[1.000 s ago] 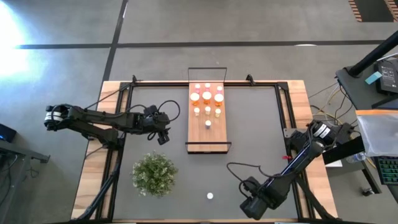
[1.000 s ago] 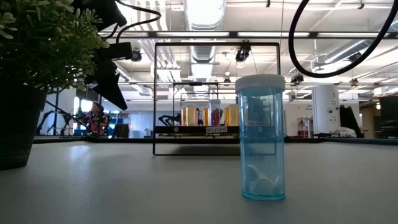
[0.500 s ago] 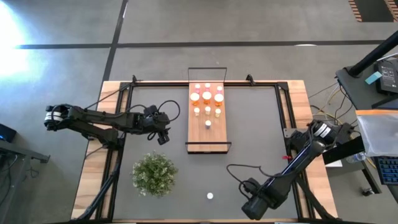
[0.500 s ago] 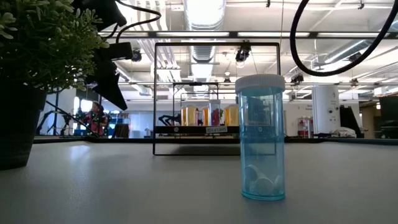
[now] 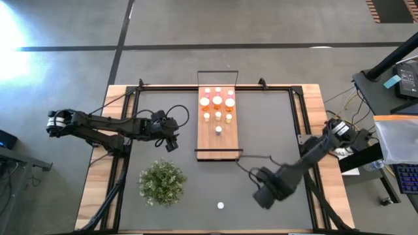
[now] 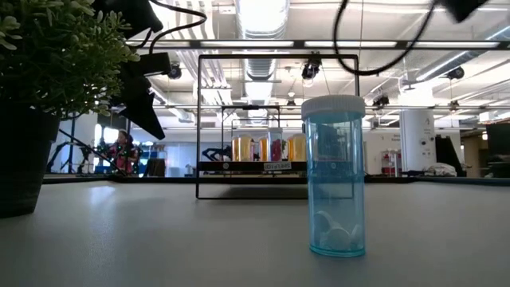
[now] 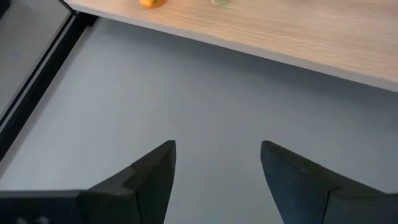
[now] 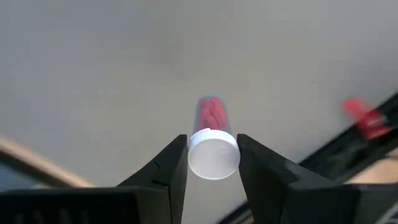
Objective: Pick and place medicine bottles onto shelf by color
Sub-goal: Put the right blue pill bottle on the shelf aligned with the other blue pill bottle
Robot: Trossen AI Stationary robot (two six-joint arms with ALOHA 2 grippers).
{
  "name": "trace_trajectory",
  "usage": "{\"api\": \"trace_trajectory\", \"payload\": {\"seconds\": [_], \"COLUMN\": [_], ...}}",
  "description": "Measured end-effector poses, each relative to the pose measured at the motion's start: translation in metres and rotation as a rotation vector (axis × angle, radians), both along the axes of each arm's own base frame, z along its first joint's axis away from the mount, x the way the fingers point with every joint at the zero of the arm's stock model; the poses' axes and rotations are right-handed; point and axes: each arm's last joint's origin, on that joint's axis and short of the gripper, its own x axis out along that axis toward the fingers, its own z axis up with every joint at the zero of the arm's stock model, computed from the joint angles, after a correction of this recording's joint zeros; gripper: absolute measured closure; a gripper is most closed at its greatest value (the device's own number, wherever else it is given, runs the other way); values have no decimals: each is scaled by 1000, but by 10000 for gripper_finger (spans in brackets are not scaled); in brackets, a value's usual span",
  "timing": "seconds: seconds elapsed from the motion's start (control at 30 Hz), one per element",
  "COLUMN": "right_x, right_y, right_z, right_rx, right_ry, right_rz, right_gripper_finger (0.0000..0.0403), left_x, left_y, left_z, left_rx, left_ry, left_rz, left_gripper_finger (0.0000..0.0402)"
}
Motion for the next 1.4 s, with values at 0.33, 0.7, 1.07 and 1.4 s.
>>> {"api": "trace_trajectory", "payload": {"seconds": [0.33, 0.7, 1.07, 1.4], "right_x": [14, -5, 23, 59], "right_y": [-82, -115, -169, -234], "right_z": [32, 70, 66, 32], "right_rx": [-31, -129, -220, -164], "right_ry": [-72, -264, -332, -277], "right_rz": [158, 230, 270, 293], "right_gripper_finger": [285, 285, 282, 281], "left_x": [0, 0, 1, -1], "left_y": [0, 0, 0, 0], "left_z": [0, 0, 0, -1], "left_rx": [3, 9, 9, 8], "left_ry": [-1, 1, -2, 9], "left_rz": [2, -3, -3, -3], "left_gripper_finger": [182, 182, 182, 182]}}
